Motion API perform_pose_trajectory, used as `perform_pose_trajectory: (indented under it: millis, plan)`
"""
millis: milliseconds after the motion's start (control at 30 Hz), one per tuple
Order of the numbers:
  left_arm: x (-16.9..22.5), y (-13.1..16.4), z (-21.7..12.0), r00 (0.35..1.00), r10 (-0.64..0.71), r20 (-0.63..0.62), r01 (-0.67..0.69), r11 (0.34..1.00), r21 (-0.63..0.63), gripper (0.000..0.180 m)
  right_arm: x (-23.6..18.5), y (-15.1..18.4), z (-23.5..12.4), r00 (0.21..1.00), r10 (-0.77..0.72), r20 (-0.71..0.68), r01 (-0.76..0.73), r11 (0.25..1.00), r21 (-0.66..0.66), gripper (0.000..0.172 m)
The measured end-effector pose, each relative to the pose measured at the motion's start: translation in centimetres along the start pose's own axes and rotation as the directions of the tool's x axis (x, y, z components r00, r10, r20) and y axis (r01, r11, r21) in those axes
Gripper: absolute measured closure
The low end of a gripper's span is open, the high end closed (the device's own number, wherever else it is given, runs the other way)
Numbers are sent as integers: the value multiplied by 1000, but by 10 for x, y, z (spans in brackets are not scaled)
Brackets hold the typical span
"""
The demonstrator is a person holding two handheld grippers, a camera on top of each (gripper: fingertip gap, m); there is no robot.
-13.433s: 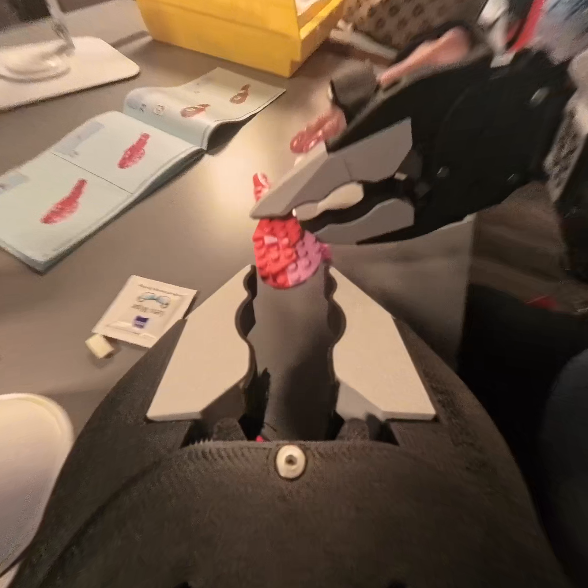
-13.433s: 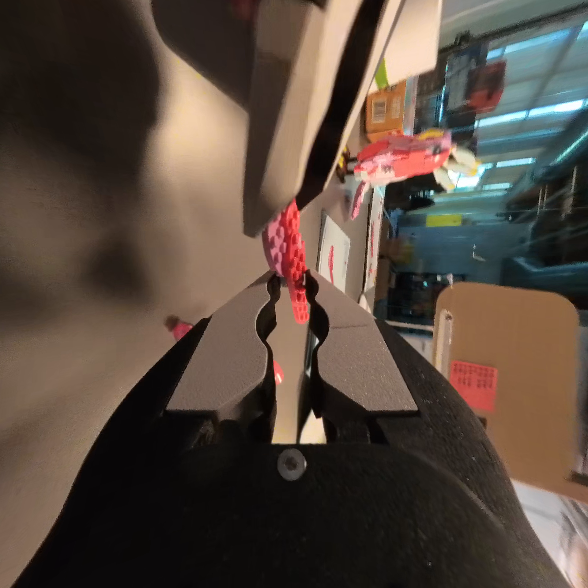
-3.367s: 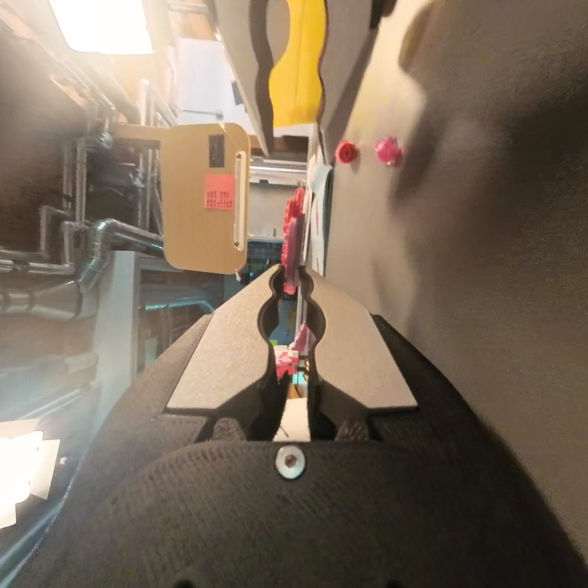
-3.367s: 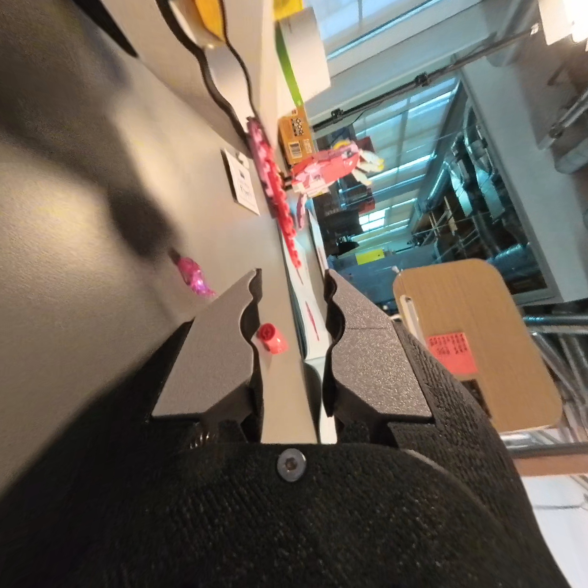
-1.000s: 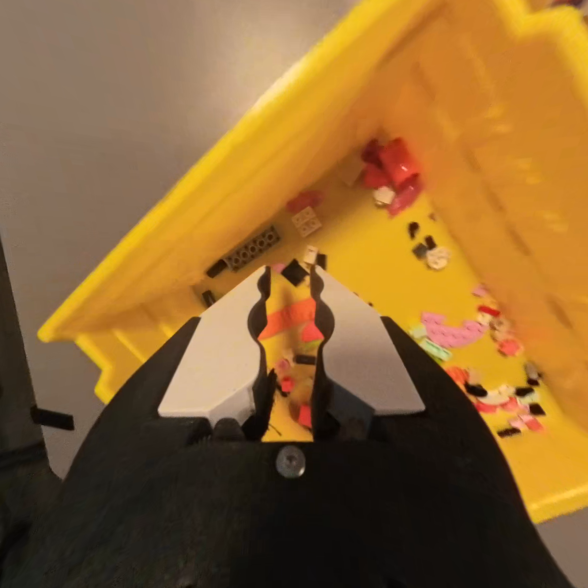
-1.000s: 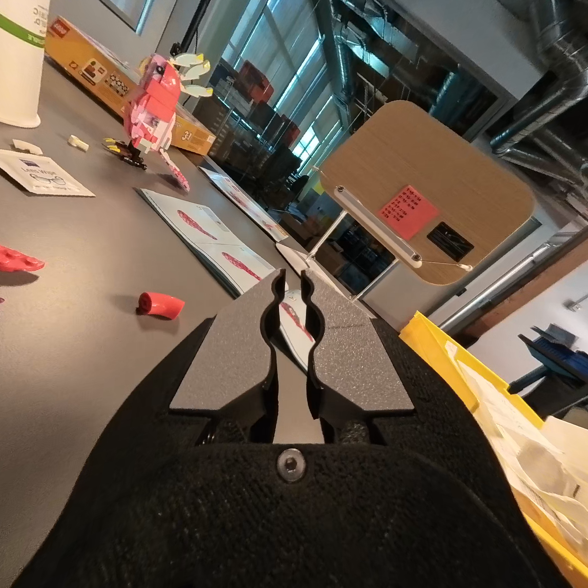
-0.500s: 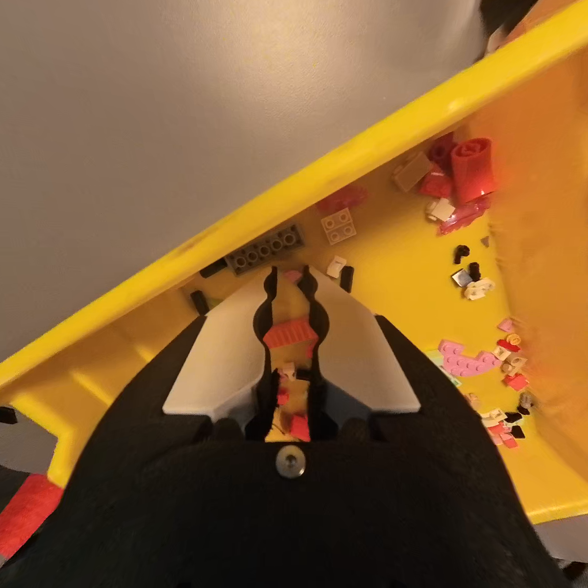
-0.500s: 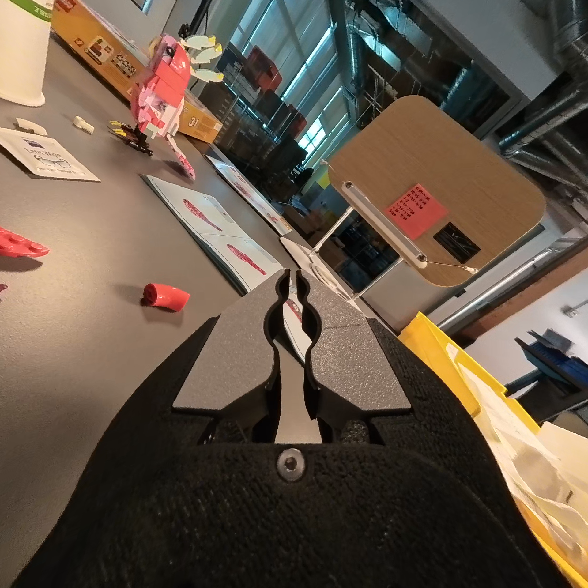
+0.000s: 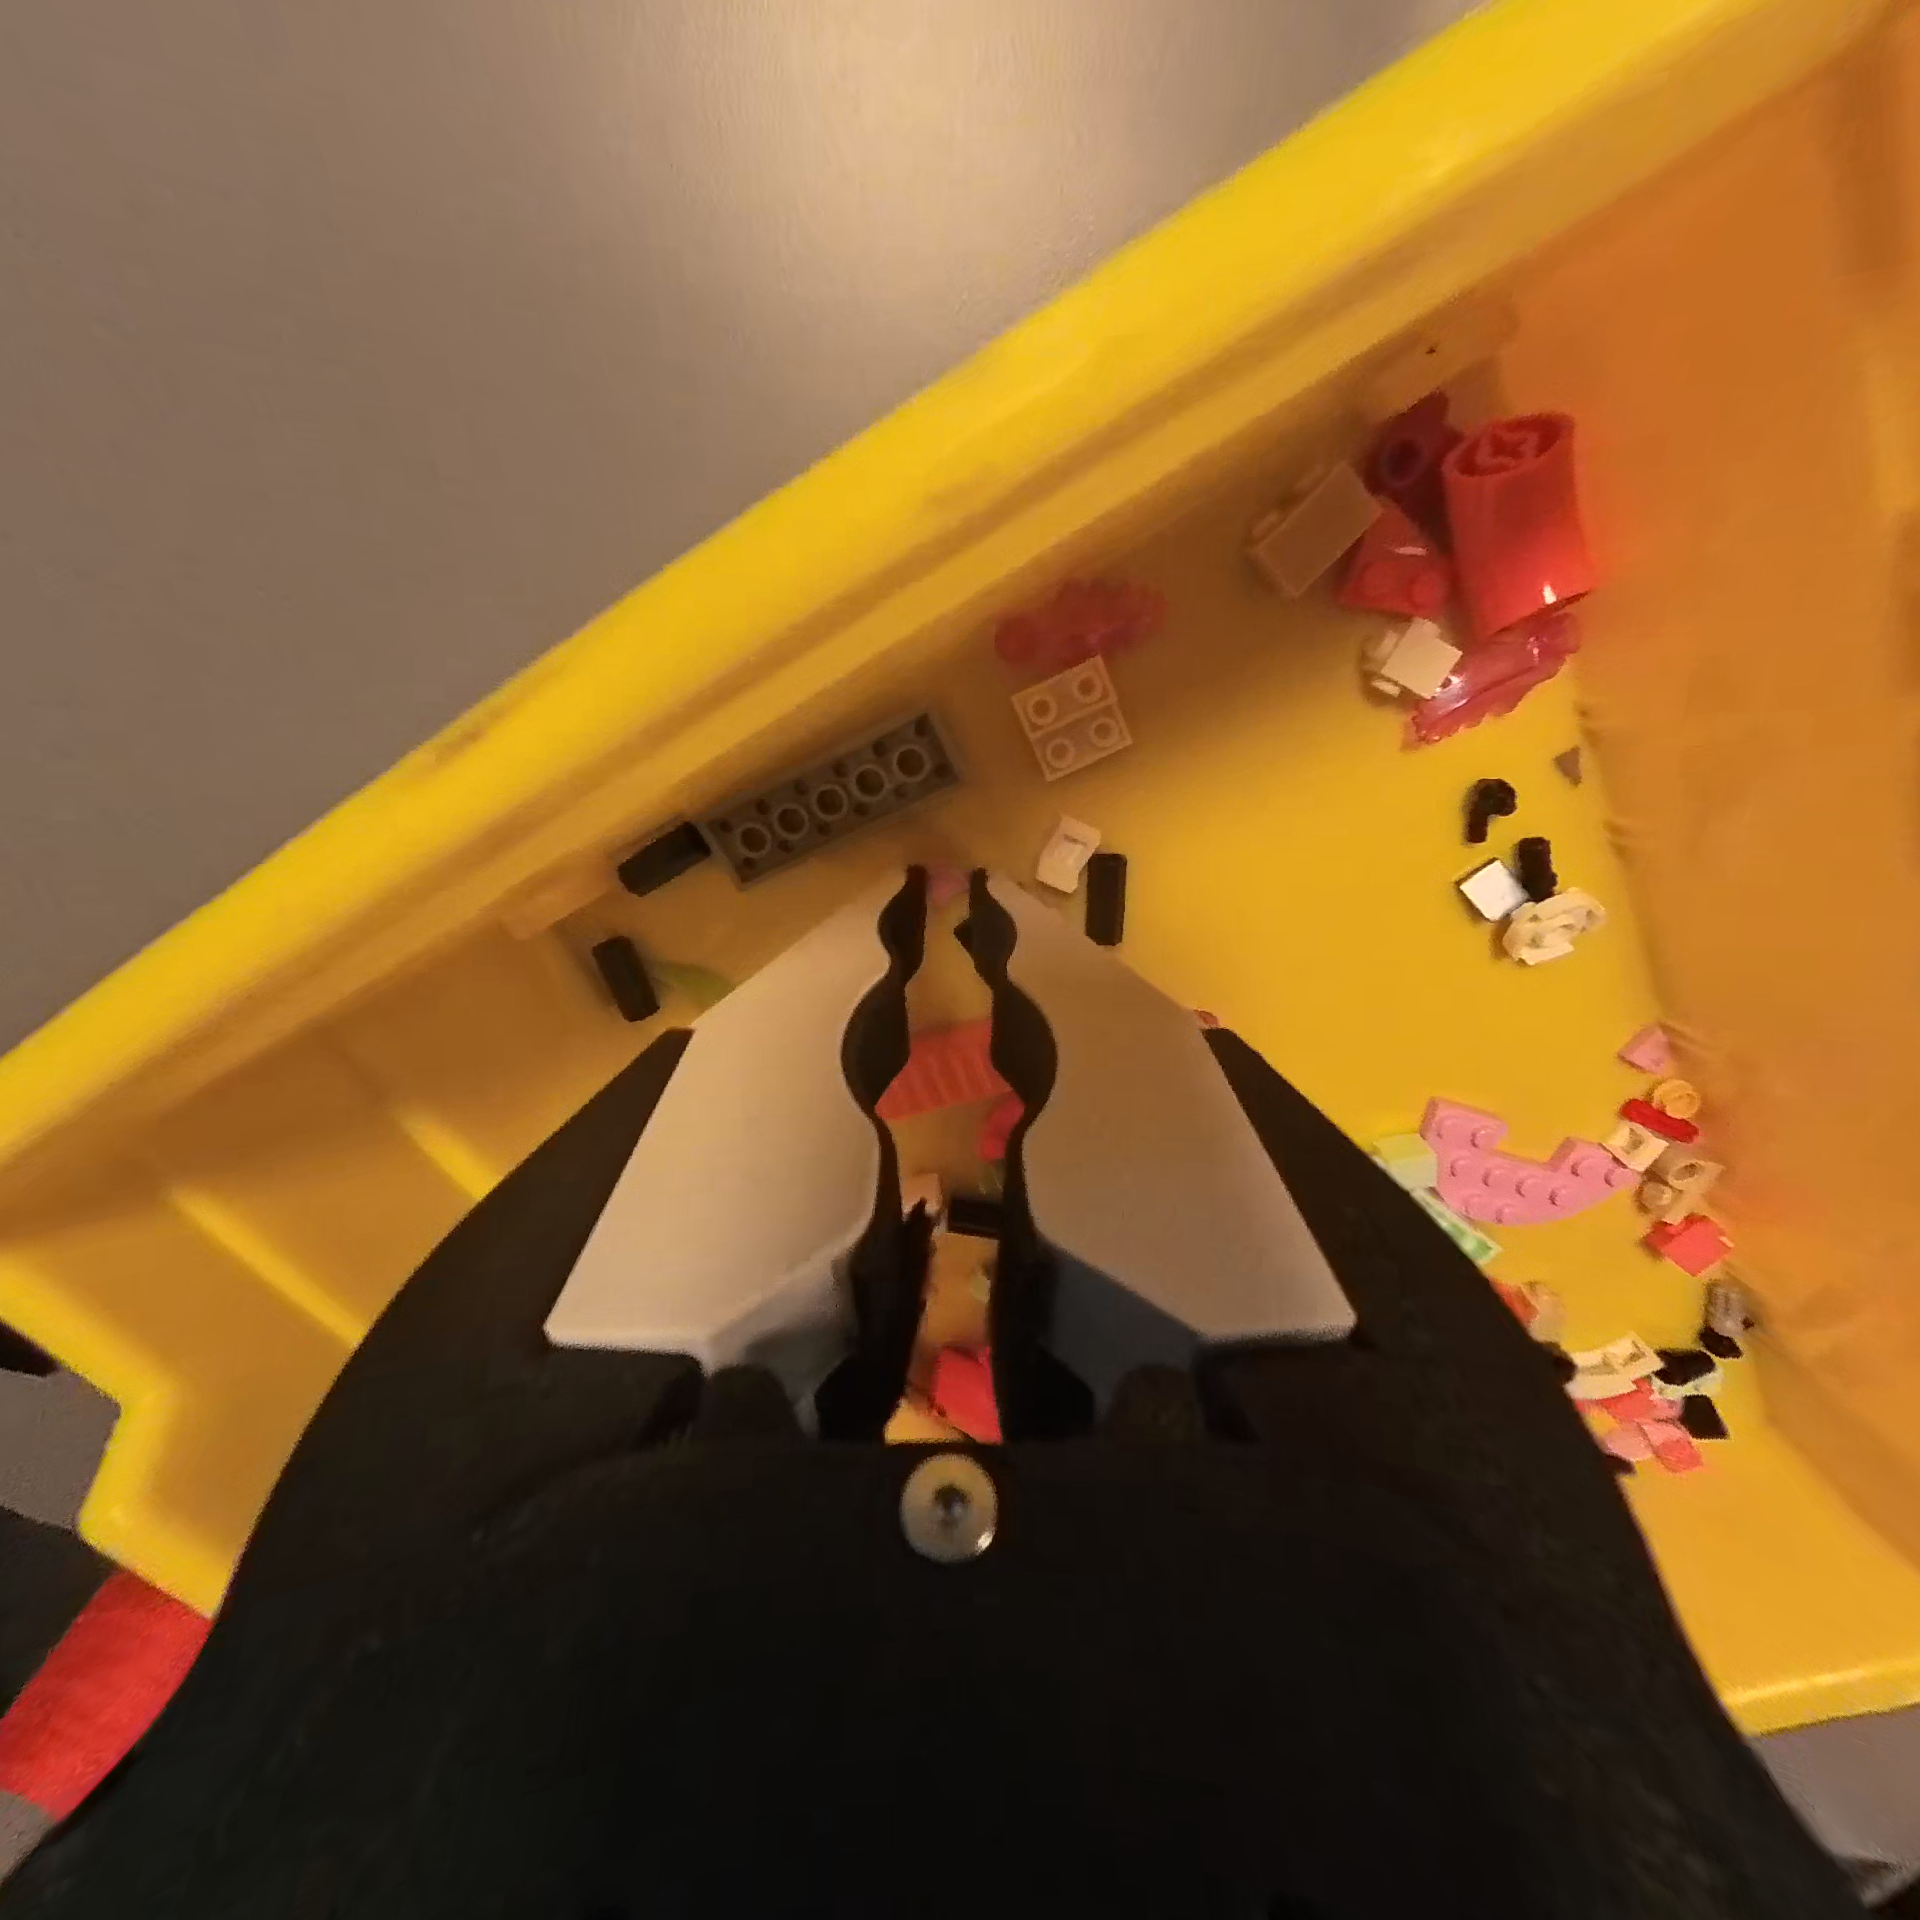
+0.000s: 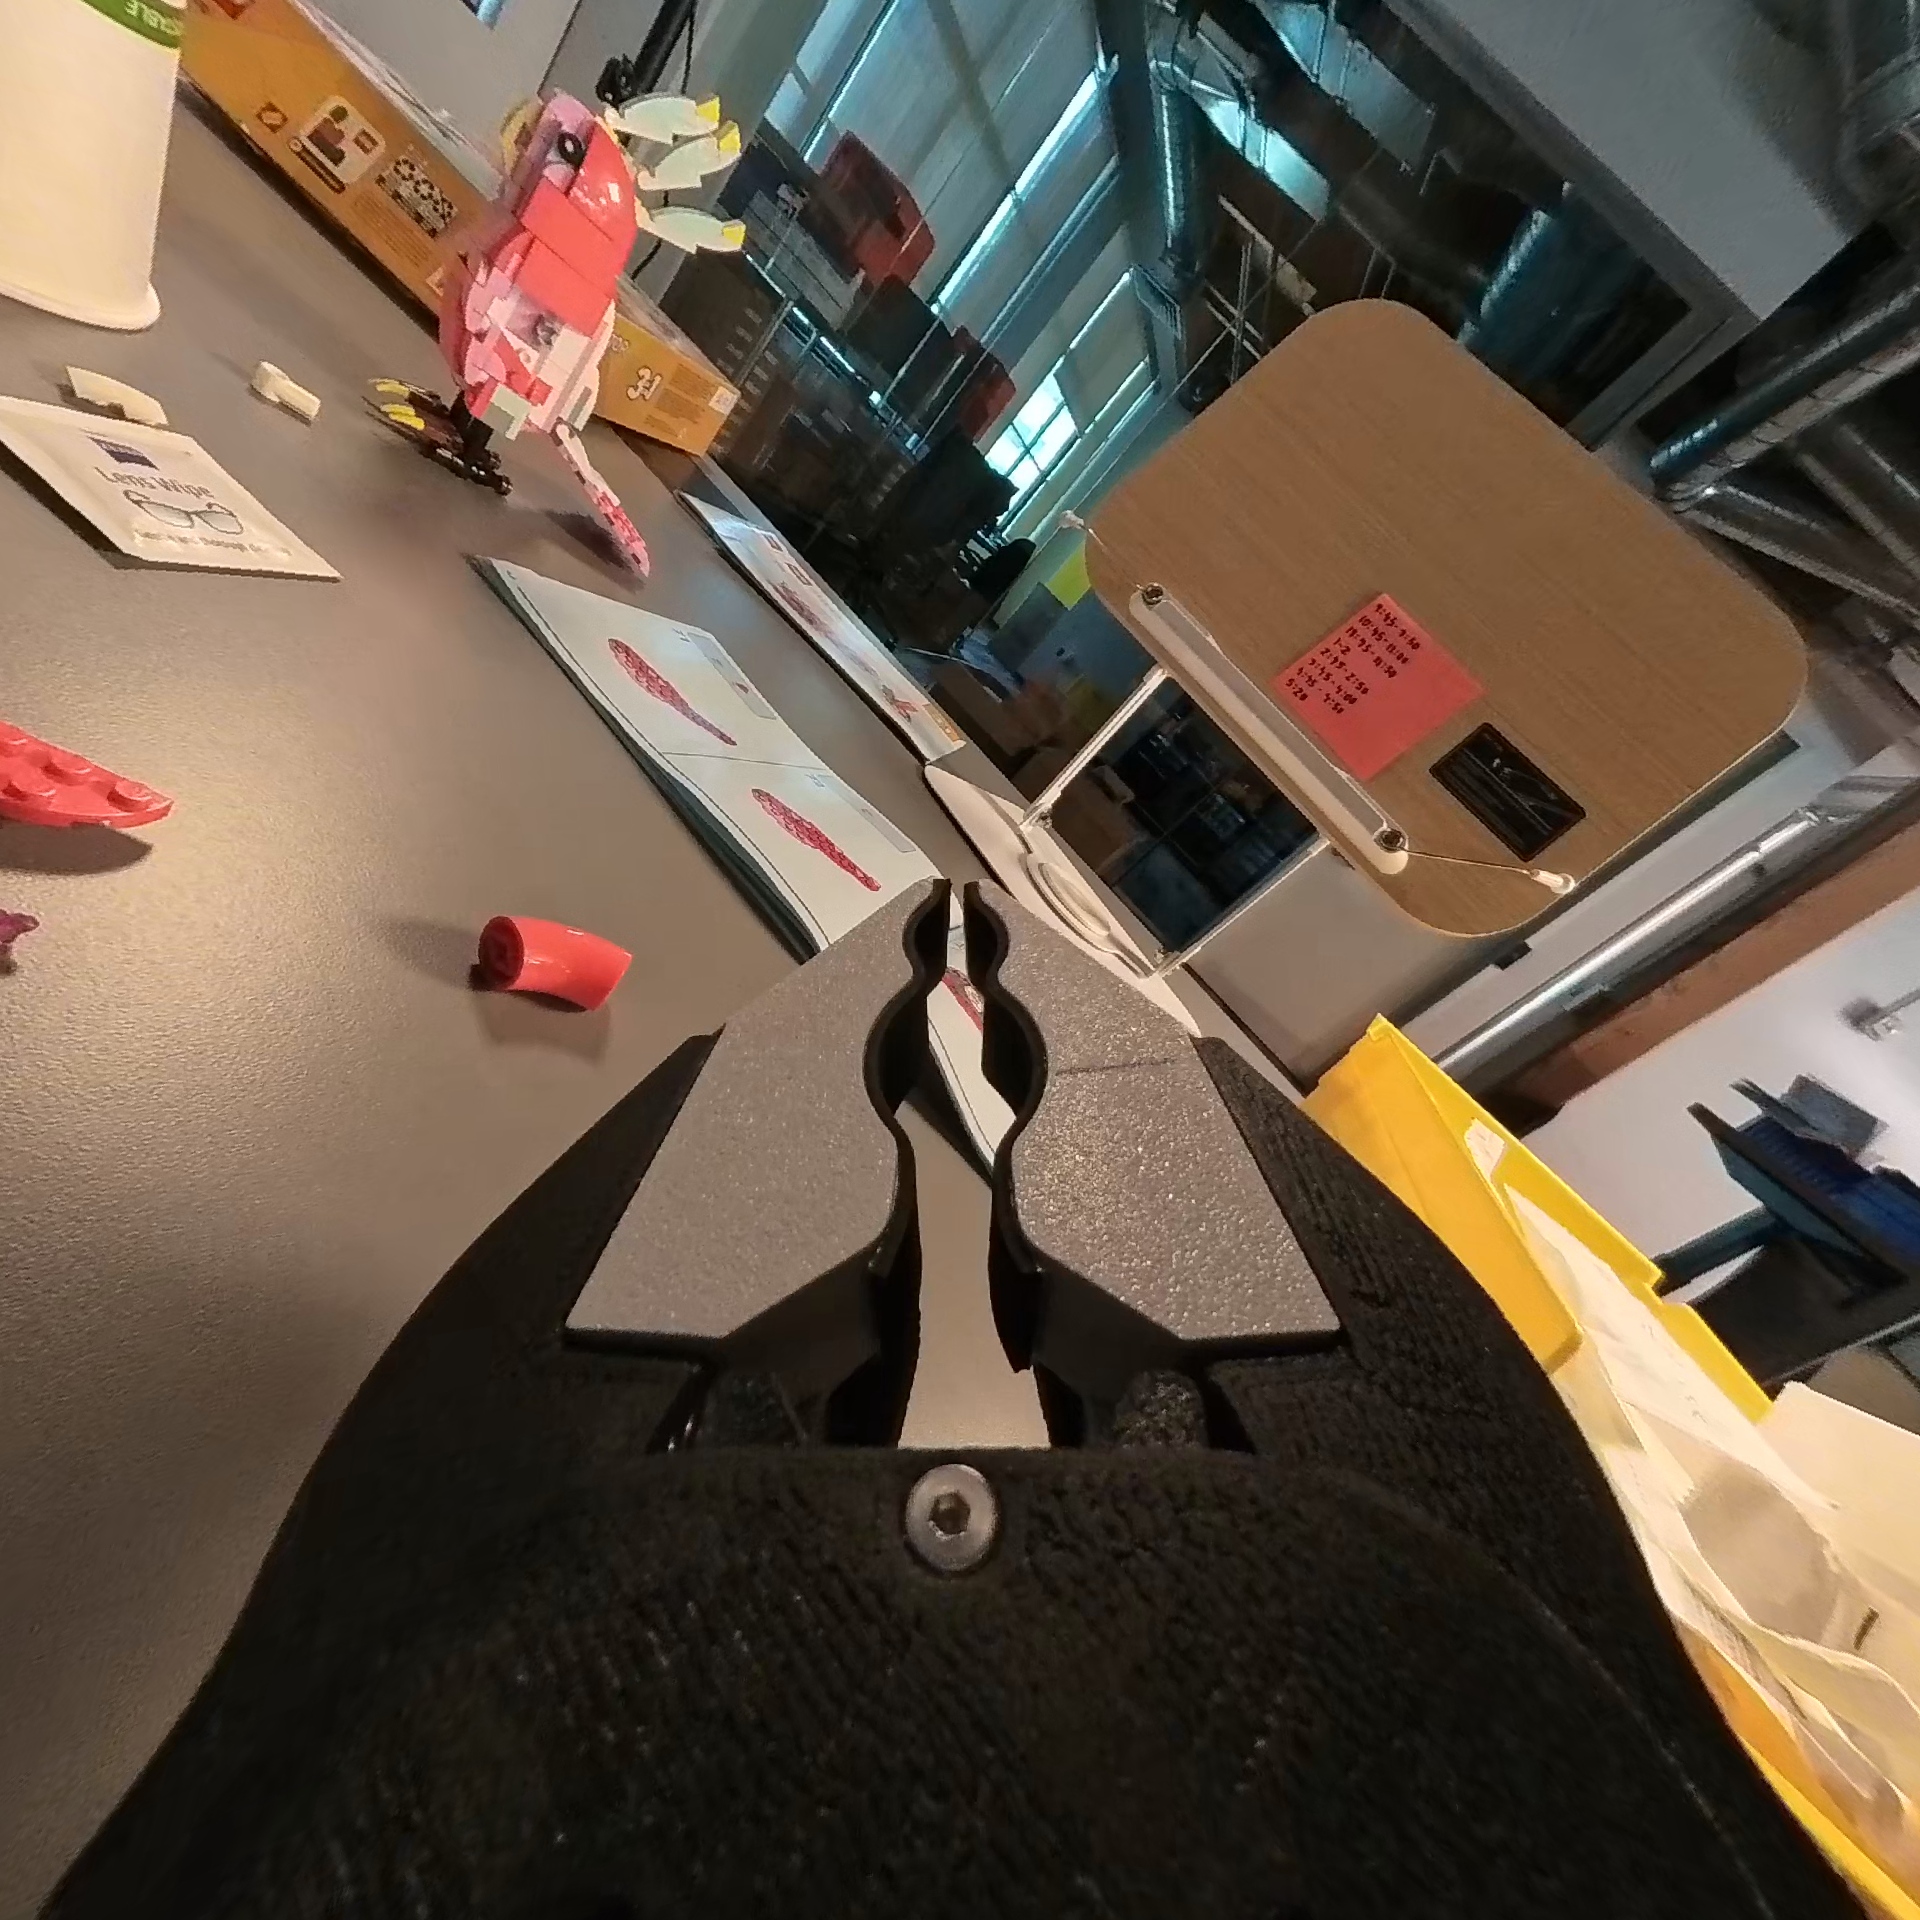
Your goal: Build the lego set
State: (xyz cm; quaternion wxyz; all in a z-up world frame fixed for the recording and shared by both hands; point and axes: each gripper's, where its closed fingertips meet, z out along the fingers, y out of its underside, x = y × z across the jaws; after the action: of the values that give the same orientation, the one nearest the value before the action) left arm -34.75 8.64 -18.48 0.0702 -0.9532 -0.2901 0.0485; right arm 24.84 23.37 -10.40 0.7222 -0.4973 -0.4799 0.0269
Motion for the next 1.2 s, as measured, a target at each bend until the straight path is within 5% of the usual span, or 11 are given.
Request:
perform_pose_trajectory:
  millis: [233,367,533,700,833,900,1100,1200]
  plan:
    - [1,3,-7,995,92,49,-94,994,57,175,-1,-2,0,1000,3,9,-3,1000,9,172]
    - [17,-1,-48,978,195,74,-206,959,196,175,-2,-4,-1,1000,11,13,-11,1000,23,172]
    - [86,22,-141,907,398,139,-412,768,490,175,0,-6,-1,1000,27,10,-27,999,36,172]
    - [205,89,-192,745,643,178,-583,497,643,175,9,1,8,999,28,-18,-27,999,23,172]
    - [281,135,-181,563,734,379,-759,279,588,175,20,15,28,998,-50,-50,49,999,-11,172]
    - [326,161,-167,485,812,324,-765,215,607,175,27,23,38,996,-58,-66,57,998,-26,172]
    - [420,205,-105,288,957,27,-752,209,625,174,49,38,63,990,-78,-117,74,997,-38,172]
    - [443,214,-87,225,974,-7,-765,181,618,174,56,42,69,991,-65,-120,62,998,-27,172]
